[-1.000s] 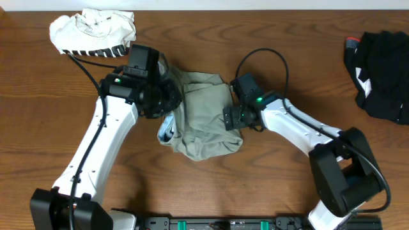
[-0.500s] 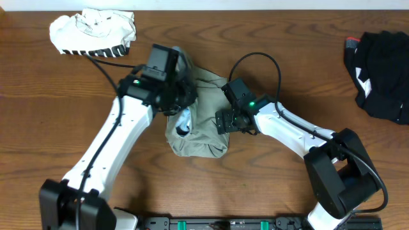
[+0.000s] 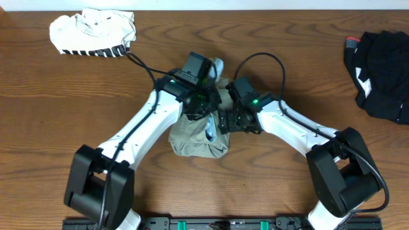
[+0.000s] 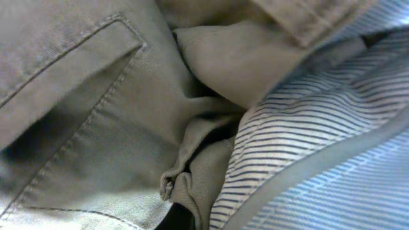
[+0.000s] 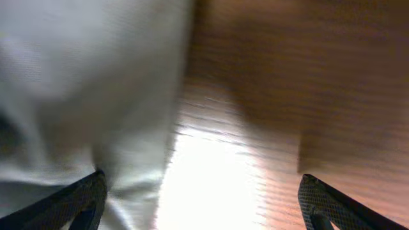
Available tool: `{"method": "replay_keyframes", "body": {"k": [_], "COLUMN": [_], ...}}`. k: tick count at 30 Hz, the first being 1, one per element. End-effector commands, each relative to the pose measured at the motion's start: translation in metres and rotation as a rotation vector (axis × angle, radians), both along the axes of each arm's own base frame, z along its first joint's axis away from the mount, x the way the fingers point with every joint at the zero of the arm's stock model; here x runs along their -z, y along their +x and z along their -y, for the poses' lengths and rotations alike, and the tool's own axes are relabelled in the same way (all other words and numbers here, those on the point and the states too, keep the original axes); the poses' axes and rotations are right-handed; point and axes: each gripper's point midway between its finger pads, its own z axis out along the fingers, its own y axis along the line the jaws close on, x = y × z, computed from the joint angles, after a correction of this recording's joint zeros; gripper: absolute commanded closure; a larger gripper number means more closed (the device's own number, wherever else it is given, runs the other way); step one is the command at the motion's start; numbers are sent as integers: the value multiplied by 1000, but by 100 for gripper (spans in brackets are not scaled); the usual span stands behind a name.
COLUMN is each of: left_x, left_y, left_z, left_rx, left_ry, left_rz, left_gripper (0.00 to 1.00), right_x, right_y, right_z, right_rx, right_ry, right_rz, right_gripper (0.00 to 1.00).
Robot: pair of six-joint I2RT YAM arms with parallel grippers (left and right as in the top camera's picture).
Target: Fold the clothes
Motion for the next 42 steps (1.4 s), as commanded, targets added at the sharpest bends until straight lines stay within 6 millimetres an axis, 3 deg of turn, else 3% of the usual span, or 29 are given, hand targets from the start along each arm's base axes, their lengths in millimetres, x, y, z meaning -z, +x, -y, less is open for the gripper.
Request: {"method": "replay_keyframes", "body": {"k": [1,2,4,7,12,14,19,20,21,23,25,26,28,29,31,37,42], "left_x": [-9,-9,-10,-15,-27,-43,-121,-137,-150,-161,-160,-157,-154,-153,-153,-149,-147], "left_y": [3,2,-3,-12,-16,-11,-3,-5,-6,-10,-18,-26,-38,-44,-51,-61,-66], "left_z": [9,10,17,29,36,35,24,17,4,-26,-63,-86,-112,-126,-146,-187,-194], "left_rx": [-3,1,21,41,81,110,212,224,203,131,50,7,-20,-40,-81,-191,-189], "left_ry": [-15,-18,-36,-96,-141,-155,-186,-176,-148,-79,15,69,119,139,160,193,207], "left_rz": [18,16,4,-34,-20,43,273,317,349,369,343,310,272,248,221,158,138], "left_gripper": [86,83,65,29,24,24,24,23,17,15,14,14,14,15,14,12,10], "right_x": [-9,-13,-23,-43,-78,-95,-147,-160,-174,-203,-226,-236,-245,-245,-240,-192,-142], "right_y": [14,17,24,34,45,48,50,50,50,48,42,39,33,29,21,-6,-23], "right_z": [21,28,35,46,67,75,79,72,62,36,7,-6,-28,-40,-61,-123,-153], "right_rx": [78,85,84,114,147,157,169,140,92,-15,-113,-158,-233,-272,-326,-454,-415], "right_ry": [-30,-47,-54,-47,-37,-31,50,98,157,308,474,551,659,709,778,848,875], "right_rz": [7,12,23,43,82,107,217,245,278,339,365,368,355,333,275,74,-153], "right_gripper": [5,4,3,2,2,2,2,3,6,13,27,40,64,82,97,99,99]}}
